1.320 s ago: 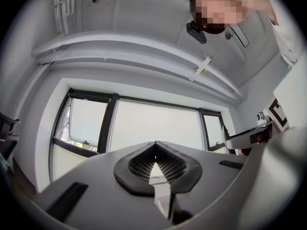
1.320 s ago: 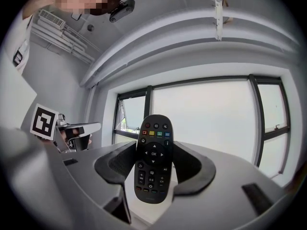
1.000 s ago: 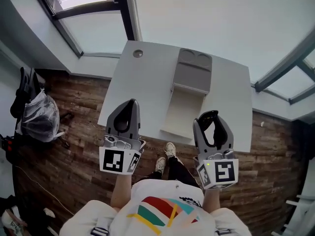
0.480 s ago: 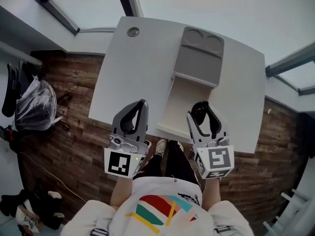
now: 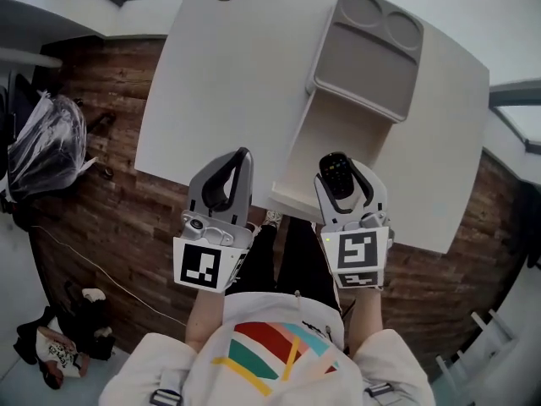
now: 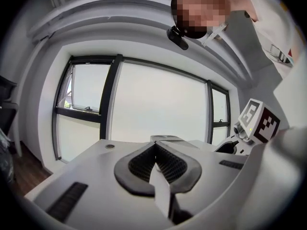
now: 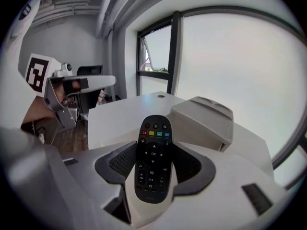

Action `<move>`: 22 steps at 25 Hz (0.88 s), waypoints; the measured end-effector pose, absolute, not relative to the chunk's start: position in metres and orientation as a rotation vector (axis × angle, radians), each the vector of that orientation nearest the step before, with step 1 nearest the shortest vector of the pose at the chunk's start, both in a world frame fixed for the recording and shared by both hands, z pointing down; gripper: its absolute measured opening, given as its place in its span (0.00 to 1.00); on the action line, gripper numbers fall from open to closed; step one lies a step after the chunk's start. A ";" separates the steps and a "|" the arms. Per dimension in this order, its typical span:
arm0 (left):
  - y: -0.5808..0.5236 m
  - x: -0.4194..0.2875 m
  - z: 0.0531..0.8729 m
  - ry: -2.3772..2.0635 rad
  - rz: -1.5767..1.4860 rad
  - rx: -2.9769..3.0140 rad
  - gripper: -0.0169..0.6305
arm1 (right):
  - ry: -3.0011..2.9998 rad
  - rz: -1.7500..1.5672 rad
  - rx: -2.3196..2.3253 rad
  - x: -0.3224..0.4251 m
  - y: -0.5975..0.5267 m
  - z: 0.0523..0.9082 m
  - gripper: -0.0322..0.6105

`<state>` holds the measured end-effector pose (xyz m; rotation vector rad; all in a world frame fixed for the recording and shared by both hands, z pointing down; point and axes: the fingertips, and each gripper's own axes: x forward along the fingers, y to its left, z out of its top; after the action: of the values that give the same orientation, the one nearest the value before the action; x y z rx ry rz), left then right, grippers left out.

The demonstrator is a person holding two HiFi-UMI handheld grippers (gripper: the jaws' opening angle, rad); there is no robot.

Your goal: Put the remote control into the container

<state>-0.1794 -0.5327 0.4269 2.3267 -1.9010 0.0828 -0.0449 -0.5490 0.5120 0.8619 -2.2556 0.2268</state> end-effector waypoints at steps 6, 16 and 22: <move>-0.532 -0.176 0.435 -1.890 0.095 2.324 0.04 | -2.175 0.248 0.785 -0.047 -0.544 0.539 0.42; -0.540 -0.171 0.448 -1.859 0.113 2.323 0.04 | -2.022 0.206 0.629 -0.059 -0.542 0.566 0.42; -0.538 -0.168 0.447 -1.858 0.105 2.323 0.04 | -1.890 0.164 0.568 -0.058 -0.536 0.583 0.42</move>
<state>-0.1680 -0.5377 0.4474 2.3227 -1.8585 0.1048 -0.0581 -0.5365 0.5833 0.5677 -1.8902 0.1645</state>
